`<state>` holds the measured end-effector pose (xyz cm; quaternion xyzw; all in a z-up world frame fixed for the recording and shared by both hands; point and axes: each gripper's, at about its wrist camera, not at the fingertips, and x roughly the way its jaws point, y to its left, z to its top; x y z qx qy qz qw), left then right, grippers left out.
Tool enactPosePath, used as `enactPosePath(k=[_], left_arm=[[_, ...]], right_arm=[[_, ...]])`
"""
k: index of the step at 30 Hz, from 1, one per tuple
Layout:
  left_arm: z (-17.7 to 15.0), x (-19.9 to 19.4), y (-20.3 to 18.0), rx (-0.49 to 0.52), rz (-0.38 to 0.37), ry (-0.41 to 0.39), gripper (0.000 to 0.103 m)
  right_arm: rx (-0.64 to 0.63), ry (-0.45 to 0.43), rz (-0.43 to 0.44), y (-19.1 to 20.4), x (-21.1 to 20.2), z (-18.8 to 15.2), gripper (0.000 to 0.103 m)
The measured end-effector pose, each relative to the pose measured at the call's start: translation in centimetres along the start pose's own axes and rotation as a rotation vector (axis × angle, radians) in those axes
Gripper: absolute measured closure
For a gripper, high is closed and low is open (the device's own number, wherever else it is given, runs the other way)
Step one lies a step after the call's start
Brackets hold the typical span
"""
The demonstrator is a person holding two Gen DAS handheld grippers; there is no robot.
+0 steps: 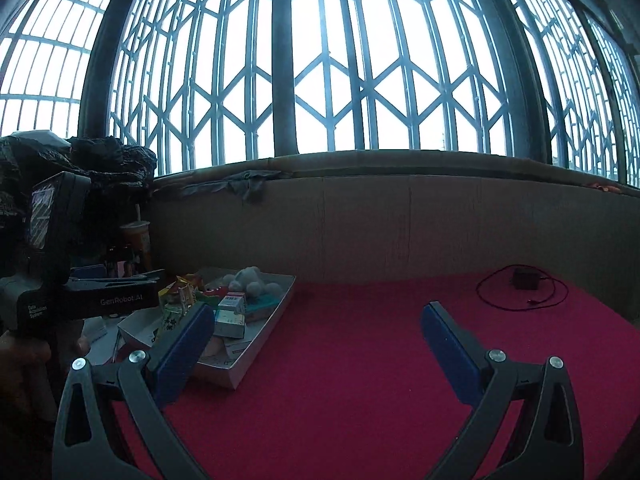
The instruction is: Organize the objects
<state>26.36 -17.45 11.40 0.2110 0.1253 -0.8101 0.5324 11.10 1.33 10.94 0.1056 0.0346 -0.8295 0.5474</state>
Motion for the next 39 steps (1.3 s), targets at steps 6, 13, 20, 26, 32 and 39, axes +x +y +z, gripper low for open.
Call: enactPosePath(k=[6,13,20,26,32,39], left_arm=[[-0.2,-0.6,0.1,-0.043,-0.012,0.059,0.000],[-0.6,-2.1,0.1,-0.052,-0.024,0.073,0.000],[-0.9,-3.4,-0.1,-0.045,0.014,0.057,0.000],[-1.1,-3.0,-0.1,-0.042,0.021,0.069,0.000],[-1.4,-2.6,-0.2,-0.036,0.010,0.079,0.000],[-1.6,-2.5,-0.4,-0.029,-0.004,0.079,0.000]], right_arm=[[0.011,-0.012,-0.002,-0.7,-1.5,-0.1,0.000],[0.009,-0.045,-0.004,-0.8,-3.0,0.2,0.000],[0.004,-0.064,-0.001,-0.8,-4.2,0.2,0.000],[0.016,-0.054,-0.003,-1.1,-4.0,0.0,0.000],[0.011,-0.033,0.001,-1.0,-3.5,-0.2,0.000],[0.014,-0.022,0.002,-1.0,-3.4,-0.4,0.000]])
